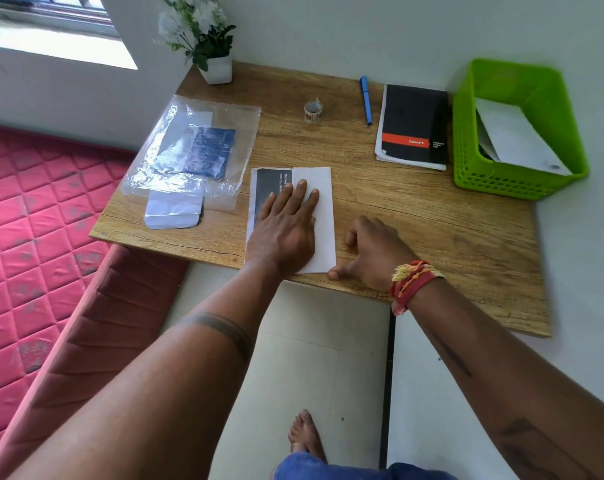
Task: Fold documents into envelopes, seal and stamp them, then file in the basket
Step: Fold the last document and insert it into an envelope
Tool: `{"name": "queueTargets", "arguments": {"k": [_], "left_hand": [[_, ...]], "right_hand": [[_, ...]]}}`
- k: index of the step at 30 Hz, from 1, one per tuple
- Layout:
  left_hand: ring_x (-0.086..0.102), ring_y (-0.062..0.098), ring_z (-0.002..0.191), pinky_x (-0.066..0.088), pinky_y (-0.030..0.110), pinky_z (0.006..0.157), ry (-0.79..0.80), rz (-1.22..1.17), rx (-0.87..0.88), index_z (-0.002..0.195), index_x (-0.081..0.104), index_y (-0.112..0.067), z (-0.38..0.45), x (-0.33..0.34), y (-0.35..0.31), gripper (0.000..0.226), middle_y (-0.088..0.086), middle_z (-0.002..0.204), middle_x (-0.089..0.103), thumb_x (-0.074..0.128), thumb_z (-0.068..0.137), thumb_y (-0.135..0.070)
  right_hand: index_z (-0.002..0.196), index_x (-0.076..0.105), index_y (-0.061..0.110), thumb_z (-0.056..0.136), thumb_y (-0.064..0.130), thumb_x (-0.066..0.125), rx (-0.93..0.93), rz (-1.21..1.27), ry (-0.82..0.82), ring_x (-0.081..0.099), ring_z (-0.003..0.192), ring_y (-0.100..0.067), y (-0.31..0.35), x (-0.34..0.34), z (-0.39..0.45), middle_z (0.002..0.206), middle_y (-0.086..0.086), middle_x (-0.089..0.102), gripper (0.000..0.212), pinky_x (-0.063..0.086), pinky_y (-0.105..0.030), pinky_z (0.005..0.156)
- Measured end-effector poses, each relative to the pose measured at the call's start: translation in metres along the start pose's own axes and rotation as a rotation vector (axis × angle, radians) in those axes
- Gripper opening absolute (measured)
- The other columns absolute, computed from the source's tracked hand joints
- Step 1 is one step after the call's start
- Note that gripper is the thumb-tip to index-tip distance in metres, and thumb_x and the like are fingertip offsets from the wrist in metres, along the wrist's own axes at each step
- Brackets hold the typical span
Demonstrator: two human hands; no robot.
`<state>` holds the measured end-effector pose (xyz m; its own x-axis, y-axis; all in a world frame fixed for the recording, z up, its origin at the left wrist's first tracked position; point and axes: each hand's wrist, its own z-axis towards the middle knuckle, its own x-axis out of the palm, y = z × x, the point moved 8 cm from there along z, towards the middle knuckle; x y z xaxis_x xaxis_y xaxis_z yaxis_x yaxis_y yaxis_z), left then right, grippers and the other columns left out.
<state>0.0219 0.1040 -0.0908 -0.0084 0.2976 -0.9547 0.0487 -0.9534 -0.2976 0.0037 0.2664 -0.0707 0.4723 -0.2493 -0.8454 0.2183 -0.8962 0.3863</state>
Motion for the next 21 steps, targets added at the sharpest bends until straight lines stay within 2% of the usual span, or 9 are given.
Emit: {"name": "queueTargets", "arguments": {"k": [4, 7, 10, 12, 14, 16, 17, 19, 21], "left_hand": [[-0.002, 0.019, 0.16, -0.003, 0.041, 0.129, 0.011, 0.011, 0.007, 0.166, 0.015, -0.027, -0.002, -0.003, -0.004, 0.057, -0.002, 0.174, 0.003, 0.024, 0.111, -0.037], [-0.001, 0.019, 0.16, -0.004, 0.039, 0.129, -0.005, -0.006, -0.002, 0.166, 0.018, -0.025, -0.004, -0.006, -0.004, 0.056, -0.001, 0.174, 0.005, 0.026, 0.112, -0.035], [0.001, 0.018, 0.16, -0.004, 0.038, 0.129, -0.021, -0.023, 0.004, 0.166, 0.02, -0.022, -0.004, -0.007, -0.004, 0.056, 0.0, 0.174, 0.007, 0.028, 0.112, -0.033], [0.001, 0.017, 0.16, -0.004, 0.037, 0.129, -0.027, -0.033, -0.001, 0.165, 0.02, -0.02, -0.004, -0.007, -0.003, 0.056, 0.001, 0.174, 0.008, 0.029, 0.112, -0.032], [0.003, 0.017, 0.16, -0.003, 0.036, 0.129, -0.034, -0.07, -0.013, 0.165, 0.023, -0.017, -0.004, -0.009, -0.001, 0.056, 0.002, 0.174, 0.01, 0.031, 0.112, -0.031], [0.009, 0.019, 0.16, 0.0, 0.034, 0.129, -0.062, -0.141, -0.027, 0.163, 0.03, -0.015, -0.005, -0.013, -0.001, 0.054, 0.004, 0.173, 0.016, 0.036, 0.111, -0.03], [0.014, 0.021, 0.159, 0.003, 0.035, 0.128, -0.083, -0.165, -0.039, 0.16, 0.036, -0.015, -0.007, -0.015, -0.001, 0.053, 0.005, 0.171, 0.021, 0.039, 0.11, -0.03], [0.03, 0.026, 0.151, 0.016, 0.04, 0.124, -0.154, -0.143, -0.081, 0.15, 0.051, -0.018, -0.009, -0.02, 0.002, 0.047, 0.005, 0.163, 0.038, 0.047, 0.106, -0.036], [0.042, 0.029, 0.138, 0.027, 0.043, 0.115, -0.213, -0.111, -0.141, 0.138, 0.061, -0.021, -0.011, -0.023, 0.007, 0.041, 0.003, 0.146, 0.05, 0.051, 0.103, -0.04]], "right_hand": [[0.095, 0.061, 0.023, 0.076, 0.058, 0.08, 0.148, 0.316, -0.068, 0.06, 0.08, -0.013, 0.0, -0.015, 0.002, 0.089, 0.006, 0.065, 0.044, 0.045, -0.029, 0.062], [0.083, 0.075, 0.01, 0.083, 0.048, 0.076, 0.271, 0.48, -0.108, 0.068, 0.073, -0.022, 0.0, -0.019, 0.012, 0.077, -0.007, 0.074, 0.037, 0.057, -0.038, 0.071], [0.079, 0.075, 0.006, 0.081, 0.039, 0.076, 0.343, 0.663, -0.059, 0.072, 0.074, -0.027, 0.008, -0.01, 0.021, 0.076, -0.007, 0.076, 0.033, 0.062, -0.047, 0.082], [0.075, 0.072, 0.008, 0.079, 0.039, 0.076, 0.348, 0.675, -0.072, 0.071, 0.073, -0.026, 0.013, -0.008, 0.029, 0.077, -0.007, 0.075, 0.031, 0.061, -0.041, 0.074], [0.066, 0.063, 0.015, 0.08, 0.038, 0.077, 0.348, 0.678, -0.104, 0.065, 0.065, -0.021, 0.015, -0.008, 0.033, 0.07, -0.003, 0.068, 0.03, 0.05, -0.028, 0.057], [0.062, 0.056, 0.019, 0.081, 0.035, 0.077, 0.352, 0.692, -0.1, 0.058, 0.061, -0.014, 0.015, -0.008, 0.033, 0.065, 0.005, 0.058, 0.033, 0.038, -0.023, 0.052], [0.061, 0.056, 0.019, 0.081, 0.034, 0.077, 0.35, 0.688, -0.084, 0.057, 0.061, -0.013, 0.015, -0.006, 0.032, 0.064, 0.006, 0.057, 0.033, 0.038, -0.023, 0.051], [0.062, 0.06, 0.017, 0.081, 0.033, 0.077, 0.33, 0.683, -0.058, 0.062, 0.064, -0.017, 0.018, -0.005, 0.031, 0.065, 0.003, 0.062, 0.03, 0.045, -0.025, 0.055], [0.064, 0.065, 0.015, 0.081, 0.034, 0.077, 0.295, 0.722, -0.069, 0.067, 0.069, -0.023, 0.022, -0.003, 0.03, 0.068, 0.0, 0.068, 0.028, 0.053, -0.03, 0.064]]}}
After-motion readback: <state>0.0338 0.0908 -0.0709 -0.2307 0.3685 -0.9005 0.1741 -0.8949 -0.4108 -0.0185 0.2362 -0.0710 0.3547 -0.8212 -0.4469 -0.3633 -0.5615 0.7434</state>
